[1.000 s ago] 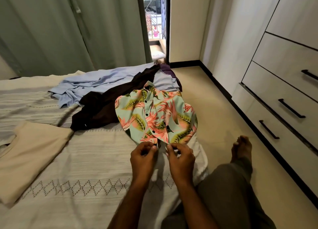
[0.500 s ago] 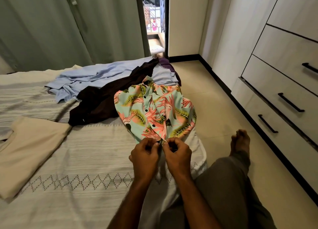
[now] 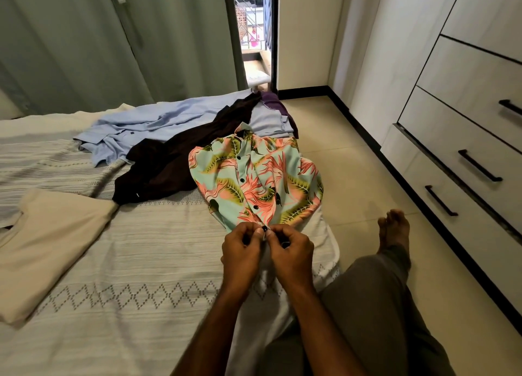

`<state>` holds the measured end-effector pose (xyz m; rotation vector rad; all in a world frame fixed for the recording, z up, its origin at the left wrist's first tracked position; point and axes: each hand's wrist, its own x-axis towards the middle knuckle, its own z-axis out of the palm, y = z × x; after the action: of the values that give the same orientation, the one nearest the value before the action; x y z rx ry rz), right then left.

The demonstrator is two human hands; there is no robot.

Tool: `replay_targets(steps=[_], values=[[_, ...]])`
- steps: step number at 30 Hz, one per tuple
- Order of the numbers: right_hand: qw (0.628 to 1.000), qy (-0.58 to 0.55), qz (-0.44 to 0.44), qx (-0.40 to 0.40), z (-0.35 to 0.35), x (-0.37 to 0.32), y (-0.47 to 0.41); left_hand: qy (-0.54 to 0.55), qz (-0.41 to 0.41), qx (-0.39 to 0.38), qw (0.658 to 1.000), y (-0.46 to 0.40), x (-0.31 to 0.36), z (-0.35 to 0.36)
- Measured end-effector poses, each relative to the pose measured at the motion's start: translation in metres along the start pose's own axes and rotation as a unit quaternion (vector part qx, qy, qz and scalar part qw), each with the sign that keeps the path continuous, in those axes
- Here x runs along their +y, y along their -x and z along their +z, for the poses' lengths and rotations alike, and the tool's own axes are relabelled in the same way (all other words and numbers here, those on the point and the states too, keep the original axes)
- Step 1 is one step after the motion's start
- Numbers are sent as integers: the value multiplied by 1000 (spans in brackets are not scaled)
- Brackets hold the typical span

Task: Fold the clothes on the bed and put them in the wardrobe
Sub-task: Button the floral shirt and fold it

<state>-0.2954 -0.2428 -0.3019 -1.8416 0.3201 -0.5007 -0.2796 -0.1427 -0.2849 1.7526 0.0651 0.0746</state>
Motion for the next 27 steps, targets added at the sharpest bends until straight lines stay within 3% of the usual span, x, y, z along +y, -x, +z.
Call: replay_targets(steps=[9,19,27], values=[[999,9,-35,12,-1,-1,1,-65,1,45,997,-2,3,0],[996,6,-87,23,-2,-4,4,-61,12,44,997,-6,5,2],[996,-44,-79,5,-4,0,2,-15,25,-21,999,-11,4,-6]])
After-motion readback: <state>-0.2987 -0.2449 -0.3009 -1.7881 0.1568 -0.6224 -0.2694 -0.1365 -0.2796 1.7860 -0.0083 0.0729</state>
